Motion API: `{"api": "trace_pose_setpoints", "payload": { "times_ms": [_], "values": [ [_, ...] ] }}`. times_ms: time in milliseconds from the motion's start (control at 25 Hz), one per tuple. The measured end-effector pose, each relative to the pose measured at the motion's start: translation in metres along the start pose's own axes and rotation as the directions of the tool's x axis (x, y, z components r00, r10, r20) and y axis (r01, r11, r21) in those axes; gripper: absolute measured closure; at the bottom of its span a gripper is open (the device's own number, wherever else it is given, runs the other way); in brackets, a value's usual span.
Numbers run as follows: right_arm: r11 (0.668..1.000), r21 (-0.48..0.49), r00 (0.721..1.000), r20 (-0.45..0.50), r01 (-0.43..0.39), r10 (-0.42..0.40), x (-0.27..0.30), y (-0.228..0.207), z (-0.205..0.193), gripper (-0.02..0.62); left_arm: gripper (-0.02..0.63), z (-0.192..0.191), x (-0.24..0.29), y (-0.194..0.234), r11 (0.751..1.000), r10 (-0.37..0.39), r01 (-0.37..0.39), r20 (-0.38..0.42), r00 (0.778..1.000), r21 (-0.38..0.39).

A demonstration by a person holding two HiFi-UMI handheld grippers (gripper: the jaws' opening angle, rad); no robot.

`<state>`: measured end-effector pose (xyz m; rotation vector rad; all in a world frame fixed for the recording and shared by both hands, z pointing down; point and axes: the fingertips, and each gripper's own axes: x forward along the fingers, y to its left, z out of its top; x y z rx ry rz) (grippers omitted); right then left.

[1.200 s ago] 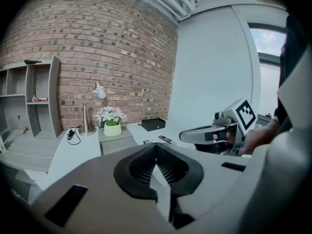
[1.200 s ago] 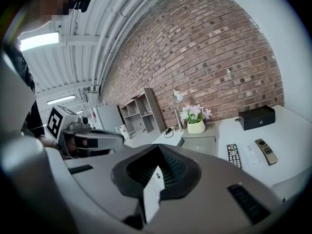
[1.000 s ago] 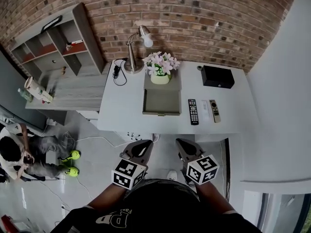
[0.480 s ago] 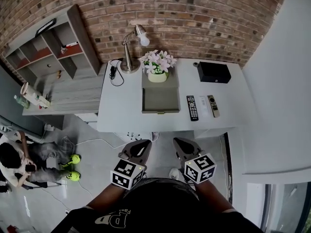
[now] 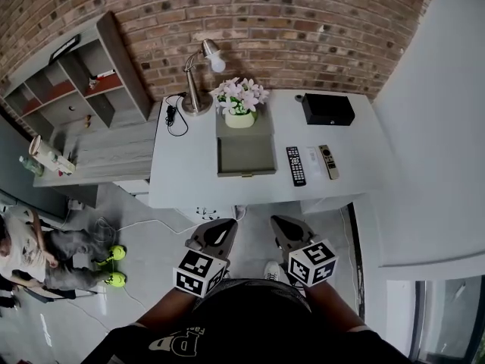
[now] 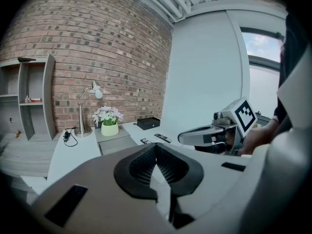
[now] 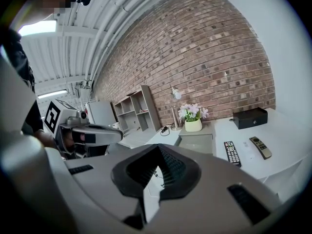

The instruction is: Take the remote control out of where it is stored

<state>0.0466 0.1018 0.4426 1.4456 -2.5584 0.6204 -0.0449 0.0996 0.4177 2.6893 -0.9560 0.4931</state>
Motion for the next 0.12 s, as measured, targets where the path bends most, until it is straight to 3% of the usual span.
{"api": "trace_pose_setpoints", "payload": {
  "times_ms": [120],
  "values": [
    [1.0, -0.002, 1.0, 0.0, 0.001, -0.001, -0.0017, -0.0006, -0.0009, 0.591, 0.599, -0.0007, 0.0009, -0.0024, 1.0, -0.003, 0.003, -0.001, 1.0, 0.0]
  ]
}}
